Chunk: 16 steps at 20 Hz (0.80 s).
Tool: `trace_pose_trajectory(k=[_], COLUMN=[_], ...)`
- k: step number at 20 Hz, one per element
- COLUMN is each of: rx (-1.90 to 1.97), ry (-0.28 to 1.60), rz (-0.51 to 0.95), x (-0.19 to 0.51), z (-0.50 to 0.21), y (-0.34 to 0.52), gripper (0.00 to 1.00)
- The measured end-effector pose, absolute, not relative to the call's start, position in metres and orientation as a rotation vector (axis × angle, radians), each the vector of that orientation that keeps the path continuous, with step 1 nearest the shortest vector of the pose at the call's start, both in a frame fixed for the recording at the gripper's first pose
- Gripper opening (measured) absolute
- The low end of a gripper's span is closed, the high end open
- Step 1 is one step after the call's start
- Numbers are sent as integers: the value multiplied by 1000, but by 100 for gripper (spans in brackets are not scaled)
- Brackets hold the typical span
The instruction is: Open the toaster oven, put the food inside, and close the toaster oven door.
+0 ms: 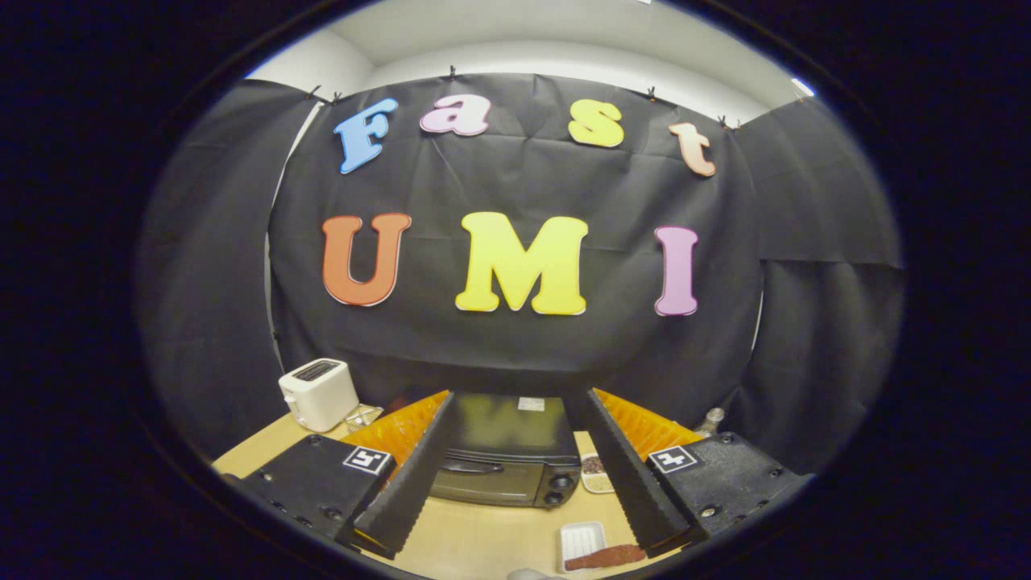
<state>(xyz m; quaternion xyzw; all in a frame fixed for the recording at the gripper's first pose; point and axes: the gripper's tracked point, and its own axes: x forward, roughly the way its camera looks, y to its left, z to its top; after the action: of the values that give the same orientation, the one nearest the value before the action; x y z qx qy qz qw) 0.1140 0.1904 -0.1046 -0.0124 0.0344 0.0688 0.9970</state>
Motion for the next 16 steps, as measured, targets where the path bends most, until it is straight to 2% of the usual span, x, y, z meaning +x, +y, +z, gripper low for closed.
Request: trace_pose_trajectory(k=[3, 10, 14, 16], rx=[-9, -26, -44, -28], ry=[109, 247, 324, 302], rz=[168, 134, 126, 117], x=[142, 207, 219, 222], z=[-143, -232, -267, -262], y=[227, 265, 267, 267], gripper=[100, 100, 100, 100])
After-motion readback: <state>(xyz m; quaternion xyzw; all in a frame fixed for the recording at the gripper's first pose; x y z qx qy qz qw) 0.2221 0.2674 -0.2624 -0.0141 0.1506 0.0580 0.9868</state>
